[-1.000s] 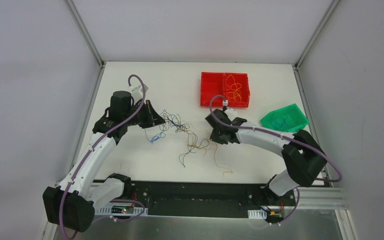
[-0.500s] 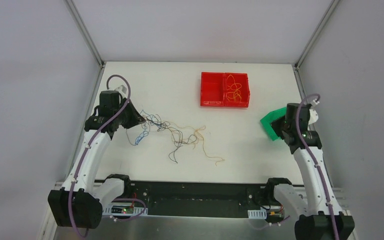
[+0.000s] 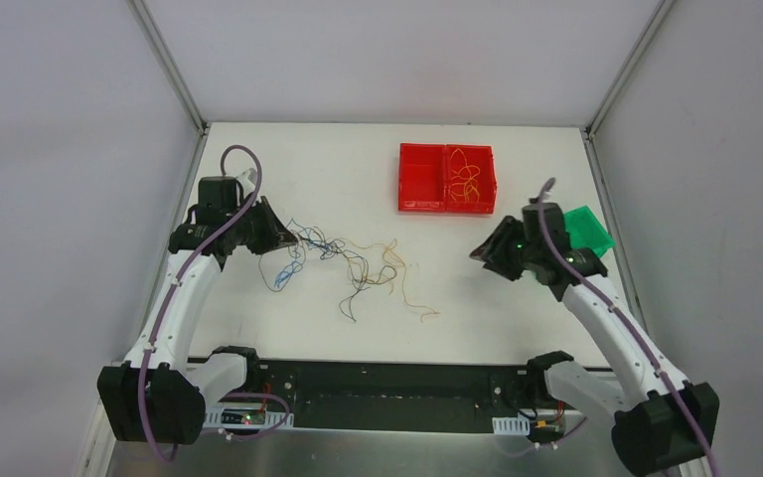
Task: Untangle the cables
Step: Untie the cable.
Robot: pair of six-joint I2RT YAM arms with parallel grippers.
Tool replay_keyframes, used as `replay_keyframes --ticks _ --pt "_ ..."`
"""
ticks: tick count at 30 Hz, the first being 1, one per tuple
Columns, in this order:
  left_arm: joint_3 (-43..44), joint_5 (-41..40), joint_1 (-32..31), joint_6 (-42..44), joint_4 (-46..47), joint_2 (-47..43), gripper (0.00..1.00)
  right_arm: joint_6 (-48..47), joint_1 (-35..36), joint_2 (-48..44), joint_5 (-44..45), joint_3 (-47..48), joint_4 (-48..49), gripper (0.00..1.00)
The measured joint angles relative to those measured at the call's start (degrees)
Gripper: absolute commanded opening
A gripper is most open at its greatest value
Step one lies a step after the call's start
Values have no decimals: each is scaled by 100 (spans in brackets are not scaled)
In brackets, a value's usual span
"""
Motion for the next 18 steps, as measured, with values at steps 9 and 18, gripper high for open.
replay_keyframes --ticks 9,18 --pt "0 415 -2 326 22 0 0 -249 2712 2201 678 1075 487 50" --pt "0 614 -24 562 22 0 0 -1067 3705 4378 1248 2618 776 50"
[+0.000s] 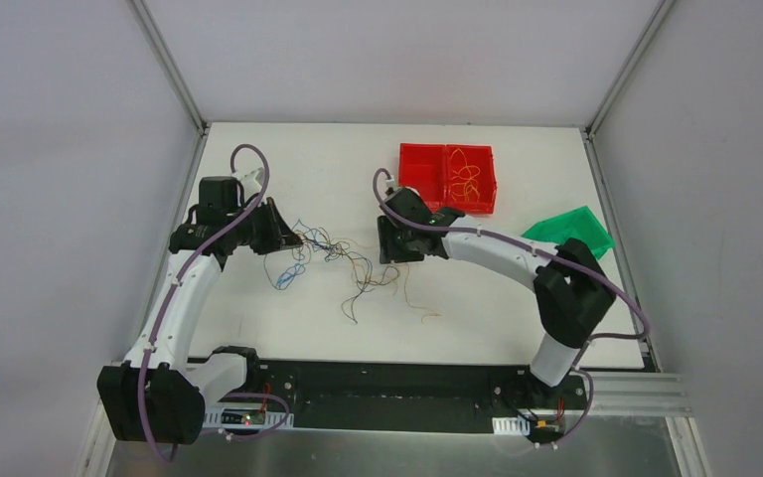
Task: Untangle the cables
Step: Untie the cable.
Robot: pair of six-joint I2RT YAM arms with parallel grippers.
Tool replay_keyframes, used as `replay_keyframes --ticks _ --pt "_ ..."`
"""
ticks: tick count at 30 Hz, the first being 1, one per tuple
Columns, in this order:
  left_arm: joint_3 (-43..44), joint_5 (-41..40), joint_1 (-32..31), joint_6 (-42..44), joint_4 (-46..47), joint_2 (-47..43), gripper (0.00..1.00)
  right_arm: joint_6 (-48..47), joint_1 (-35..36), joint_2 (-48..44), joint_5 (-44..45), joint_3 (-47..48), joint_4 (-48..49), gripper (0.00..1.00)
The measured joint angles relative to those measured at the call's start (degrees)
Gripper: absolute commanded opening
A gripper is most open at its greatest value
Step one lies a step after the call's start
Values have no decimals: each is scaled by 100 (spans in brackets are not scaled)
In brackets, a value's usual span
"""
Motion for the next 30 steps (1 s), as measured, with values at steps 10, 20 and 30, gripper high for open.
replay_keyframes --ticks 10,20,30 --pt "0 105 0 122 0 0 0 -811 63 1139 9 555 87 46" --pt "0 105 0 142 -2 0 0 -1029 74 1423 323 522 160 33" --pt "-2 105 0 142 -2 0 0 -999 435 1064 1309 -96 496 0"
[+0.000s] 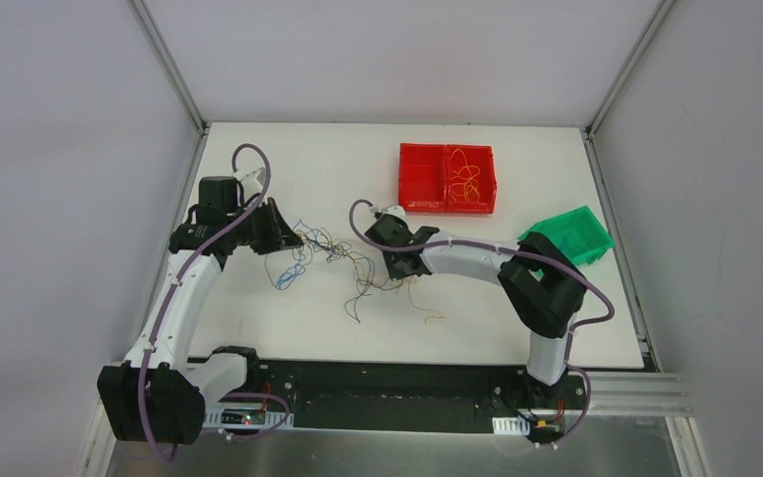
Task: Untangle the cables
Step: Untie the cable.
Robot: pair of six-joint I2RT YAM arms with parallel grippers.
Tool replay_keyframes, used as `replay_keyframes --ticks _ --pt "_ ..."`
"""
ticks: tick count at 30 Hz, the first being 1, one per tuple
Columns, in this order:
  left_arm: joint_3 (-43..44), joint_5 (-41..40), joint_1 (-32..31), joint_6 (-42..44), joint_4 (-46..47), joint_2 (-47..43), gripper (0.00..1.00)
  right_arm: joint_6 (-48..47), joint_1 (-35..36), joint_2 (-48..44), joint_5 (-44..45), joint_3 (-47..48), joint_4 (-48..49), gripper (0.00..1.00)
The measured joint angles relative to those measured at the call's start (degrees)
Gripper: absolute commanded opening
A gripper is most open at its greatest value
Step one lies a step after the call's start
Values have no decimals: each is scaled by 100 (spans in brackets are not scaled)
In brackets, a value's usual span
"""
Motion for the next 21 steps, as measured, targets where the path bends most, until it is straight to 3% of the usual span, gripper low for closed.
replay_keyframes --ticks 9,14,21 --pt "0 -20 0 0 0 0 0 321 9 -1257 686 -887 -780 0" --pt "0 -144 0 -2 -2 0 0 588 -391 -2376 1032 -1156 -1185 0" --pt "0 -557 -4 0 -101 -13 0 970 -2159 -3995 629 -1967 -1443 0"
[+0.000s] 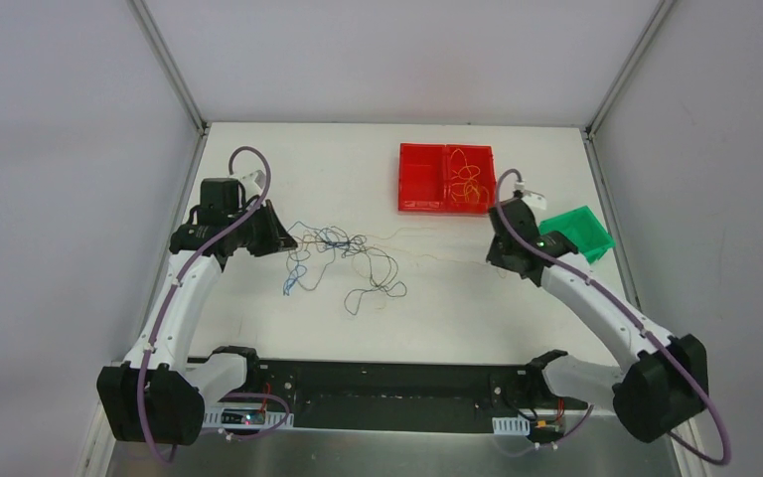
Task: Untangle the cables
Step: Untie the cable.
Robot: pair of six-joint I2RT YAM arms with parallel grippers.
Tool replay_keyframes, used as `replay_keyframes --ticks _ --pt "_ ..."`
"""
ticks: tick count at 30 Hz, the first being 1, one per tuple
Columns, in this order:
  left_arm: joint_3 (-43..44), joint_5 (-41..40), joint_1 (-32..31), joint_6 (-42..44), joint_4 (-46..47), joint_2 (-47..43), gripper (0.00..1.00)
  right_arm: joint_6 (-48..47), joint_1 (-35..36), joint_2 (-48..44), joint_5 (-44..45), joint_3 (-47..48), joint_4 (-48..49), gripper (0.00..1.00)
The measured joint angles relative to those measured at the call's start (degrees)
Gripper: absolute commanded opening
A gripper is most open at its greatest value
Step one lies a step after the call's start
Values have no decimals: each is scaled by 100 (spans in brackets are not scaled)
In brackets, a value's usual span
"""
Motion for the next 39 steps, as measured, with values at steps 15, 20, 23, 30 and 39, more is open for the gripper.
replay_keyframes --ticks 15,20,23,30,39 --pt "15 -1270 -26 -42 -400 -96 0 732 -3084 -1589 -734 -461 -339 0" --pt "107 -1139 -26 -26 -420 -87 0 730 -3084 -1700 -1147 -463 -337 0" --pt "151 -933 -26 -13 -420 -33 0 560 -3082 -1770 -1751 -466 -299 24" --pt "155 -304 -26 28 -407 28 0 50 -1849 -1703 -2592 -407 -234 59" --pt "155 0 -26 133 -326 28 0 -175 68 -221 -2452 575 192 70"
